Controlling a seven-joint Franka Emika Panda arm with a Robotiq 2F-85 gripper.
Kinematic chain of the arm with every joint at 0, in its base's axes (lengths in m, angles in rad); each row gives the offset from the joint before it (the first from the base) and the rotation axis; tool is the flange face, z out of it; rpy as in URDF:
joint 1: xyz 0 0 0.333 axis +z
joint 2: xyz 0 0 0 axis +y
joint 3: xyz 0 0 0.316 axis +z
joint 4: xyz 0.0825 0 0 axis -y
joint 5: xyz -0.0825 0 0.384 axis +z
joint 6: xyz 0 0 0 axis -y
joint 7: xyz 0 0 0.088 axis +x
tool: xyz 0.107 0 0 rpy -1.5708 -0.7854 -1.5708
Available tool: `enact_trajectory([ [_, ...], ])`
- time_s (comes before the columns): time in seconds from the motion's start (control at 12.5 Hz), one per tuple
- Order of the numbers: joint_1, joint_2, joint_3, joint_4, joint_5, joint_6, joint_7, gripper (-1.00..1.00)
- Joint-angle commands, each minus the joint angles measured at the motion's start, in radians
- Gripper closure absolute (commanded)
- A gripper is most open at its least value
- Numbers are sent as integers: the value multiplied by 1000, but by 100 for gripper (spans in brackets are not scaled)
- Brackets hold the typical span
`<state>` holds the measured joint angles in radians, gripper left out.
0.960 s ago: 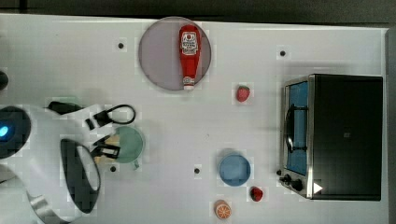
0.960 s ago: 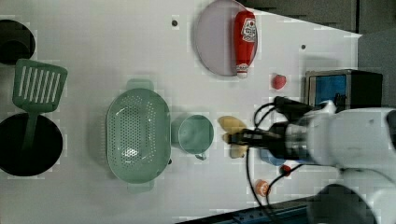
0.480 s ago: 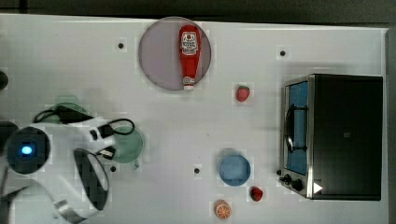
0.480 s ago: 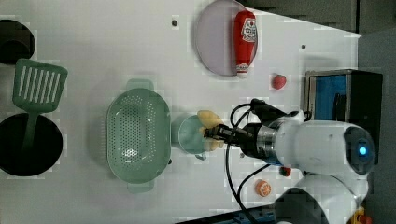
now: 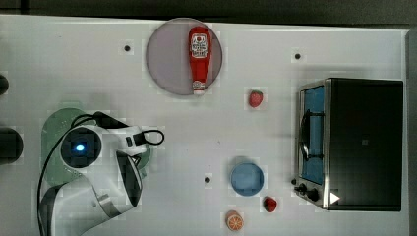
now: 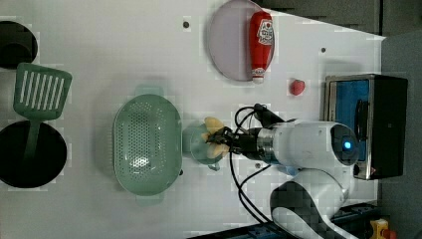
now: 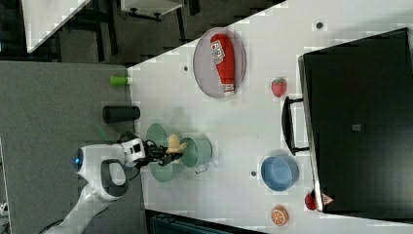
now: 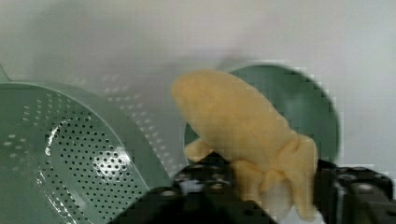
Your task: Pick Banana and place it in mug.
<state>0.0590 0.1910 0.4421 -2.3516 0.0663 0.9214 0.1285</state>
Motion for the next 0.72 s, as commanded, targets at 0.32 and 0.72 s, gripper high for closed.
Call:
enact_trajectory([
  [0.32,-2,-71,2,-8,1,-20,45,-100],
  [0.72,-19,-262,-65,53,5,-168,45,-100],
])
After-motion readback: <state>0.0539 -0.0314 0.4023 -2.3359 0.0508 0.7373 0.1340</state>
